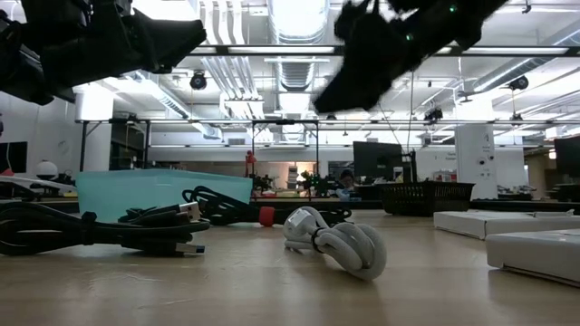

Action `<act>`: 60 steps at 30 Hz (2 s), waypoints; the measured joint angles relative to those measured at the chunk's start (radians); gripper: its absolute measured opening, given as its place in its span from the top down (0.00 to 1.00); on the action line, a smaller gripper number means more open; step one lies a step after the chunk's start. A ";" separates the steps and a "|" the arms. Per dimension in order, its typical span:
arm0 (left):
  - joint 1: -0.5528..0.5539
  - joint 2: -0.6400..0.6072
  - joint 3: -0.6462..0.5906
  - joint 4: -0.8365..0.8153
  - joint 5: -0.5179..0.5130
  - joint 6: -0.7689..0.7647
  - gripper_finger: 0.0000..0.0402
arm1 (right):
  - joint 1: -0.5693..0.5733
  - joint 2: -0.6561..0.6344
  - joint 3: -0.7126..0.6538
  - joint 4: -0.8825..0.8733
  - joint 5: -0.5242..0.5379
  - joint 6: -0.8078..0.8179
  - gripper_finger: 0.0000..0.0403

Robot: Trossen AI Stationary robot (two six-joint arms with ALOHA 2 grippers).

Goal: Pick and place items into bin
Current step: Put the top right black charger cable into the light blue bin

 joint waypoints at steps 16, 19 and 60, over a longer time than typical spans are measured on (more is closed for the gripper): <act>-0.001 0.016 0.021 -0.064 0.000 -0.077 0.43 | 0.039 0.016 -0.354 0.792 -0.001 -0.204 0.44; -0.001 0.036 0.052 -0.145 0.000 -0.085 0.43 | 0.037 0.016 -0.371 0.796 -0.001 -0.172 0.45; -0.119 0.487 0.579 -1.277 0.013 -0.191 0.43 | -0.025 -0.003 -0.375 0.774 0.000 -0.065 0.44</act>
